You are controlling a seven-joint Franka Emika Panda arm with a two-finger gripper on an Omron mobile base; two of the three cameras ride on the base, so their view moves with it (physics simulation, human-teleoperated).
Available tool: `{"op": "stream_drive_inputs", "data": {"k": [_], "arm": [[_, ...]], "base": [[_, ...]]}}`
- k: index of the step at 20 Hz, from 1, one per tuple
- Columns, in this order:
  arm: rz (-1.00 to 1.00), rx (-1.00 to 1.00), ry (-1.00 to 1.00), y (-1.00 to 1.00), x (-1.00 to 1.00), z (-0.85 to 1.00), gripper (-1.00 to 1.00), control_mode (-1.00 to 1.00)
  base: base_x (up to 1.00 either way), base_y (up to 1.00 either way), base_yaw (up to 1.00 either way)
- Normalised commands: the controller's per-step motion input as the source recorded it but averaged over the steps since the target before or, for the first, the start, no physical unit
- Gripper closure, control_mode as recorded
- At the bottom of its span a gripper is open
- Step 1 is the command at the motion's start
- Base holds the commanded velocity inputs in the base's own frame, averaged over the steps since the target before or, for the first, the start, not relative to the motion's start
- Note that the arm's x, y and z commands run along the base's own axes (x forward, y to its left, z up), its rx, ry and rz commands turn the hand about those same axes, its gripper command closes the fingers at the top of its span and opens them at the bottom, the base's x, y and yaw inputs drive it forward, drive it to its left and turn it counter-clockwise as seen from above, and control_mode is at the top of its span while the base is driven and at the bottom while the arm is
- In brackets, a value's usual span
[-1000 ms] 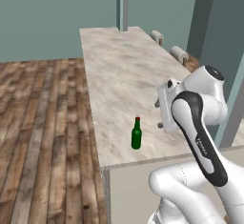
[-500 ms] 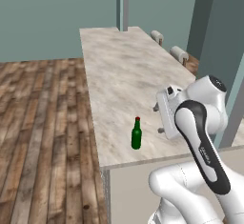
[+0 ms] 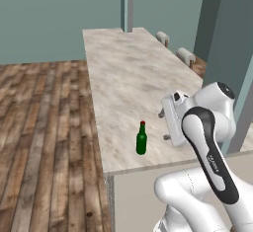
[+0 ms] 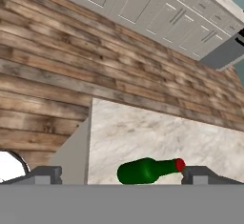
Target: Pick the beer from the counter and place it in the open cabinet.
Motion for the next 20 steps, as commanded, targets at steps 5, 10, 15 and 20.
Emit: {"op": "stream_drive_inputs", "data": {"k": [5,10,15,20], "arm": [[0.0,0.05,0.0,-0.01,0.0,-0.2,-1.0,-1.0],[0.0,0.05,0.0,-0.04,0.0,-0.13,-1.0,-1.0],[0.0,0.05,0.0,-0.06,0.03,-0.06,-1.0,-1.0],[0.0,0.06,0.0,-0.05,0.07,-0.04,-1.0,-1.0]], "base": [[0.0,0.0,0.0],[0.0,0.0,0.0],[0.0,0.0,0.0],[0.0,0.0,0.0]]}}
